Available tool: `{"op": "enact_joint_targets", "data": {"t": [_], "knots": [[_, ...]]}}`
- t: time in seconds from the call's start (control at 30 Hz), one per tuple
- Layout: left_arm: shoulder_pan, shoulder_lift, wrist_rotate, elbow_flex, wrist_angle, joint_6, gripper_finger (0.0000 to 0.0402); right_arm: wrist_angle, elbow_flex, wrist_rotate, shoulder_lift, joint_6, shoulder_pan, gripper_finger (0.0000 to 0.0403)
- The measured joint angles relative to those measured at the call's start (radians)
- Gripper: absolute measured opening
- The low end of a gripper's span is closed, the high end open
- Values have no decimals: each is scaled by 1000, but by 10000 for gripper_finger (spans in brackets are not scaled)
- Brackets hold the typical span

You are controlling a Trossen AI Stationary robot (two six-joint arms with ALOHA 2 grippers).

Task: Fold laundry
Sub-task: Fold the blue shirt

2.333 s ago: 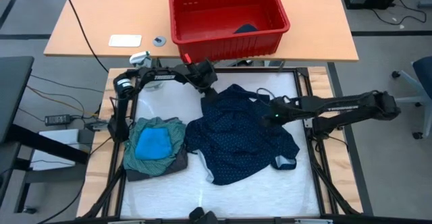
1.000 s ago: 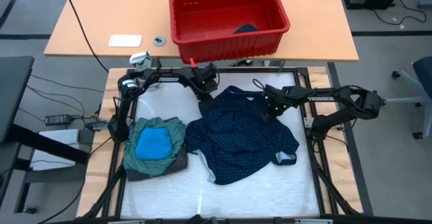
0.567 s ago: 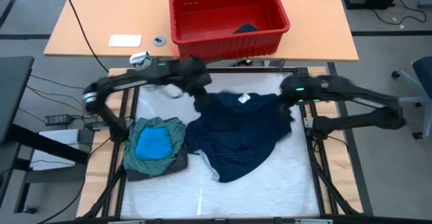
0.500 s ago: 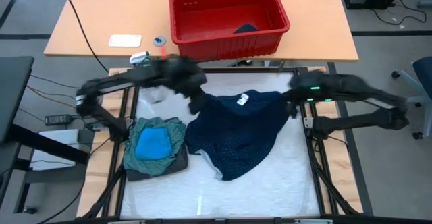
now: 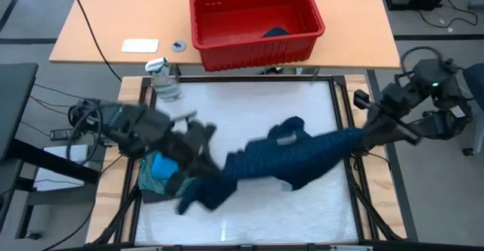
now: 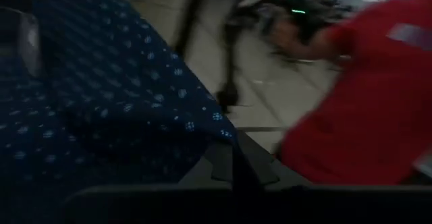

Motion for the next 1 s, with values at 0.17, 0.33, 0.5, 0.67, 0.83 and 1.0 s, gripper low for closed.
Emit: {"op": "enact_joint_targets", "data": {"t": [0.17, 0.33, 0.5, 0.67, 0.83, 1.0], "knots": [[-83, 30, -20, 25, 90, -13, 0, 215, 8, -118, -4, 85, 43, 2], [-117, 51, -15, 24, 249, 75, 0, 451, 8, -208, 11, 135, 75, 0], [-110, 9, -48, 26, 172, 122, 0, 377, 9, -189, 25, 71, 72, 0], [-26, -12, -203, 26, -210, -2, 0, -19, 9, 193, 41, -105, 32, 0], [136, -11, -365, -32, -564, -160, 0, -341, -5, 880, 117, -158, -30, 0], [339, -9, -438, -229, -598, -156, 2, -325, -154, 1210, 209, -210, -174, 0]]}}
